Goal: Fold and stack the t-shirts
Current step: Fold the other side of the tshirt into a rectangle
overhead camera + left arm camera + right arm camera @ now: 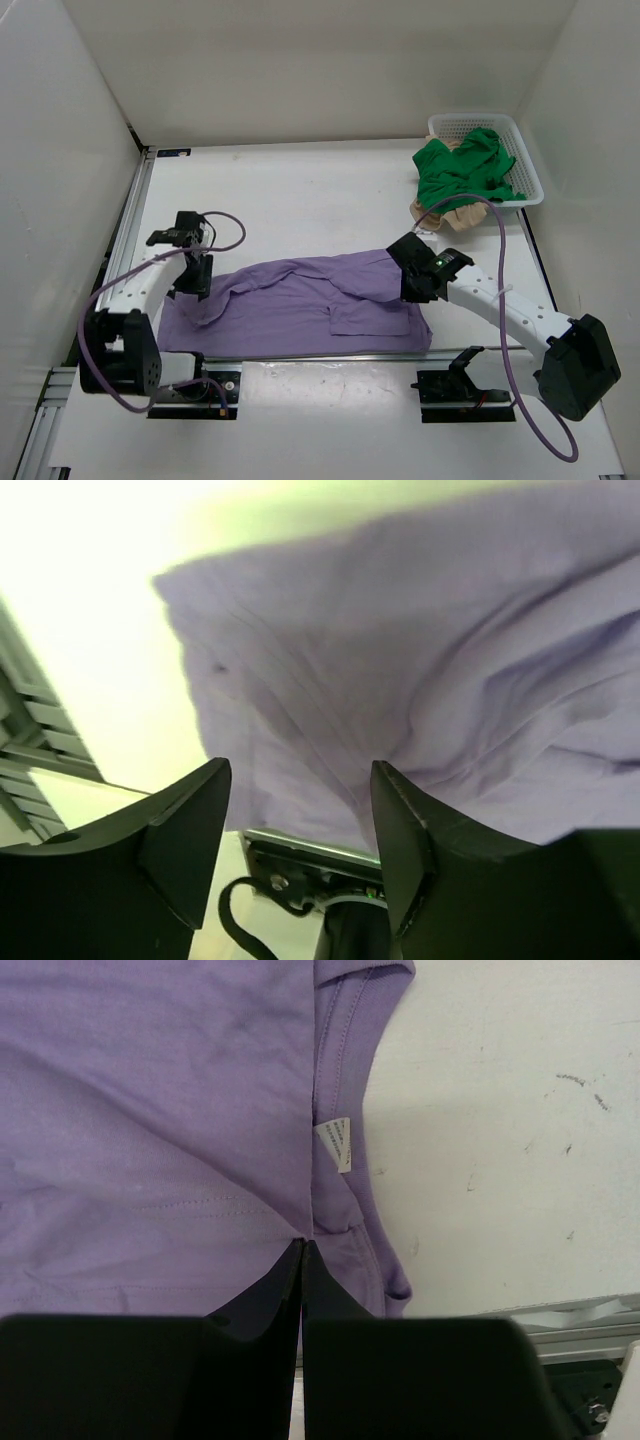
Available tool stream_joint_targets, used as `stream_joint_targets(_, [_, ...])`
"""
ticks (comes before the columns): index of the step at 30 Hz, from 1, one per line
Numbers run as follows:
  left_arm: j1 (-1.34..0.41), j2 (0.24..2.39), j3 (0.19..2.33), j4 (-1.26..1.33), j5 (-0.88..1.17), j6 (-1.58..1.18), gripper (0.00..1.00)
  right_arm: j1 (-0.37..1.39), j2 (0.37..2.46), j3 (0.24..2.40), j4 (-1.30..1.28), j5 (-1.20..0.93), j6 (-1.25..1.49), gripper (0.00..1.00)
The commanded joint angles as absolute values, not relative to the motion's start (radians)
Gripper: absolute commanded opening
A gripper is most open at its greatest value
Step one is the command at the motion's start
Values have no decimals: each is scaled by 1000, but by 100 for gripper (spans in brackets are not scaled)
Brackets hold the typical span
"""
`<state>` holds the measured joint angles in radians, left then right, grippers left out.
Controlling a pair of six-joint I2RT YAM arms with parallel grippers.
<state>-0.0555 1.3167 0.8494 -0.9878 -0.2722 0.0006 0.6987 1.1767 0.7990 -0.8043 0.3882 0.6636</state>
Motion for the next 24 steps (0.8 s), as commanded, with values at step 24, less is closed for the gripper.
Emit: stream_joint_targets(24, [213, 1379, 821, -750, -184, 0, 73, 574, 1405, 864, -672, 318, 773, 0])
